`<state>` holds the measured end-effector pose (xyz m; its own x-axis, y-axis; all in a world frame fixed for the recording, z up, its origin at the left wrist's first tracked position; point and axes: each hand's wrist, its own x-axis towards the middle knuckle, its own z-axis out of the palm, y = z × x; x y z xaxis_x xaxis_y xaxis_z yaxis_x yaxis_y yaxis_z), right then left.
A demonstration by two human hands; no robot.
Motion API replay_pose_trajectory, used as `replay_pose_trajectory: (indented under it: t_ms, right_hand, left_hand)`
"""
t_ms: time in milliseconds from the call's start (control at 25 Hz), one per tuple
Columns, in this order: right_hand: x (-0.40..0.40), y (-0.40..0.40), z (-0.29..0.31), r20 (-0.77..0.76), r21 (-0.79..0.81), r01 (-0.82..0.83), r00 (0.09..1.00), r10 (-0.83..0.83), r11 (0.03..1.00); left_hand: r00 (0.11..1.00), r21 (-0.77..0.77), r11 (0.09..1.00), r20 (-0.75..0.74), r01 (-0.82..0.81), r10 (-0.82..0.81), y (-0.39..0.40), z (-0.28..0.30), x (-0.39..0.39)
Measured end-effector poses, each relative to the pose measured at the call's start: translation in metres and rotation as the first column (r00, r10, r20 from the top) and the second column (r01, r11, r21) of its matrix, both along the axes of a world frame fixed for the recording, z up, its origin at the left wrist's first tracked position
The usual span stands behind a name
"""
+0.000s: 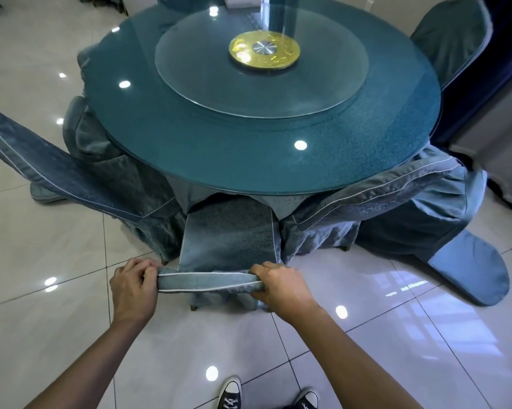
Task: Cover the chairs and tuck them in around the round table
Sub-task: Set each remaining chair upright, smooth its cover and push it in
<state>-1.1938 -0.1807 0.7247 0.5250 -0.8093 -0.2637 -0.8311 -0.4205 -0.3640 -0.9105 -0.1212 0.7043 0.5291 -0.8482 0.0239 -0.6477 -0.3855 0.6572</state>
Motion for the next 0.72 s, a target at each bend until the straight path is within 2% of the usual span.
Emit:
replay_pose_trajectory:
  t_ms: [200,480,720]
  right_hand:
    - [-0.031,-0.008,0.029,0.058,0.114,-0.061,0.997,0.054,0.992]
    - [-0.113,-0.050,0.053,0.042,-0.134,0.083,0.996,-0.078,0.988]
    - [-0.169,-0.071,0.057,0.074,-0.251,0.105,0.993,-0.089,0.962]
  left_hand:
    - [1.000,0.054,0.998,-0.014,0.016,-0.015,-0.007,0.011,-0.001]
    - [0.960,-0.077,0.967,0.159,0.244,-0.230,-0.056,0.055,-0.086]
    - [0.931,-0.030,0.947,0.192,0.321,-0.310,-0.082,0.080,-0.184]
